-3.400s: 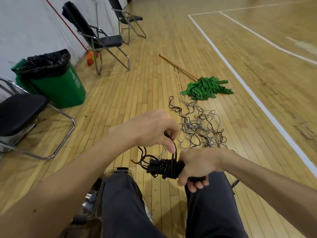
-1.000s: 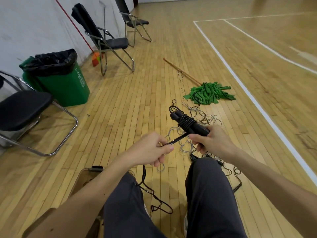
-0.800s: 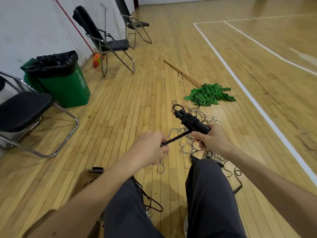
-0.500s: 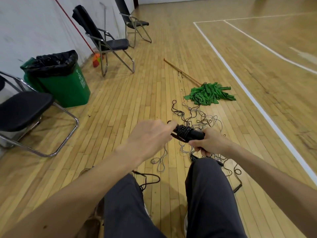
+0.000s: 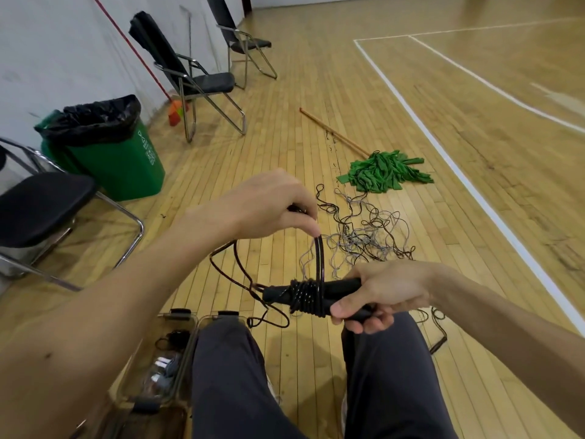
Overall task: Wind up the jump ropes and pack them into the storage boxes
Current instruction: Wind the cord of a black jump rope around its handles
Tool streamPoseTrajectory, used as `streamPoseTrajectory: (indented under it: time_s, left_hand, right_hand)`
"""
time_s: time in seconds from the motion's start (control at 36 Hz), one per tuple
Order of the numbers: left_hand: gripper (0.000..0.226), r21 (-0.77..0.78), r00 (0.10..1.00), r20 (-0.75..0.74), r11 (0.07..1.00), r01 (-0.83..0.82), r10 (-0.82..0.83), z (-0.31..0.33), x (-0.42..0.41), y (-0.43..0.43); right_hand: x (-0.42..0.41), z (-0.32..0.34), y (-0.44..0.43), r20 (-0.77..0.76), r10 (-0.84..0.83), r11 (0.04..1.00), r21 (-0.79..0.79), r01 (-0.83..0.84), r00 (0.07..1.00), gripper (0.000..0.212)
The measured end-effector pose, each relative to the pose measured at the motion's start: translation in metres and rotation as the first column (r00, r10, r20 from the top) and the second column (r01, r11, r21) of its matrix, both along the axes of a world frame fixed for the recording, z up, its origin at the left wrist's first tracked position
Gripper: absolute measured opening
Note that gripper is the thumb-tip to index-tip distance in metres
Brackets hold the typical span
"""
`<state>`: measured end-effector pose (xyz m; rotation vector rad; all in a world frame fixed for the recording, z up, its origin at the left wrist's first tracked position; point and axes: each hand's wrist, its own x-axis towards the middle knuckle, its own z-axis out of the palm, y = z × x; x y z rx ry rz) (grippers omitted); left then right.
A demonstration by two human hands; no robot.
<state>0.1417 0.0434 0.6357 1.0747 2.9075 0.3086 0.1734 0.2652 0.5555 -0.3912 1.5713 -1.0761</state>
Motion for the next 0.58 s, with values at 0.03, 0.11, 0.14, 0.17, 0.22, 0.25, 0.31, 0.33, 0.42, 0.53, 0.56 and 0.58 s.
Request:
streamPoseTrajectory:
  time_s: [0.03,0.11,0.14,0.17,0.22,0.25,0.31,0.33,0.42,0.53,0.56,0.58]
  left_hand:
    - [0.028,0.035,0.999,0.047,0.999,-0.008,0.007,-0.001,-0.001,0.002]
    - [0.023,0.135,0.986,0.166,0.991,-0.013,-0.009,-0.005,-0.003,0.006]
    - [0.023,0.163,0.978,0.207,0.986,-0.021,-0.013,-0.007,-0.004,0.006]
    - [0.023,0.192,0.967,0.255,0.981,-0.035,-0.016,-0.009,-0.004,0.006]
    - [0.022,0.241,0.937,0.347,0.968,-0.069,-0.020,-0.014,-0.006,0.005]
    - [0.021,0.261,0.922,0.387,0.962,-0.085,-0.023,-0.018,-0.007,0.005]
    - [0.021,0.290,0.887,0.461,0.951,-0.110,-0.038,-0.025,-0.008,0.003]
    - [0.021,0.303,0.868,0.495,0.946,-0.117,-0.051,-0.028,-0.009,0.002]
    - [0.025,0.354,0.807,0.583,0.924,-0.144,-0.097,-0.036,-0.008,0.000]
    - [0.040,0.403,0.749,0.645,0.900,-0.165,-0.151,-0.046,-0.008,-0.002]
    - [0.037,0.412,0.736,0.656,0.896,-0.166,-0.165,-0.049,-0.006,-0.002]
    - [0.032,0.425,0.720,0.670,0.888,-0.175,-0.179,-0.052,-0.005,-0.002]
  right_hand:
    - [0.002,0.002,-0.001,0.016,0.014,1.000,-0.017,-0.014,1.000,0.014]
    - [0.007,0.005,-0.002,0.043,0.055,0.997,-0.056,-0.052,0.998,0.012]
    - [0.008,0.006,-0.002,0.049,0.064,0.996,-0.065,-0.061,0.997,0.011]
    - [0.010,0.007,-0.002,0.055,0.072,0.995,-0.075,-0.068,0.996,0.011]
    - [0.012,0.009,-0.002,0.059,0.091,0.991,-0.103,-0.085,0.994,0.010]
    - [0.013,0.010,-0.001,0.057,0.101,0.988,-0.119,-0.094,0.993,0.010]
    - [0.015,0.013,-0.001,0.048,0.121,0.982,-0.150,-0.113,0.992,0.011]
    - [0.016,0.014,-0.001,0.043,0.127,0.979,-0.164,-0.118,0.991,0.012]
    - [0.019,0.019,-0.002,0.025,0.140,0.971,-0.198,-0.132,0.990,0.017]
    - [0.021,0.022,0.000,-0.030,0.124,0.969,-0.211,-0.128,0.992,0.029]
    - [0.022,0.023,0.001,-0.043,0.116,0.968,-0.221,-0.123,0.992,0.029]
    - [0.022,0.024,0.002,-0.052,0.108,0.965,-0.235,-0.117,0.993,0.025]
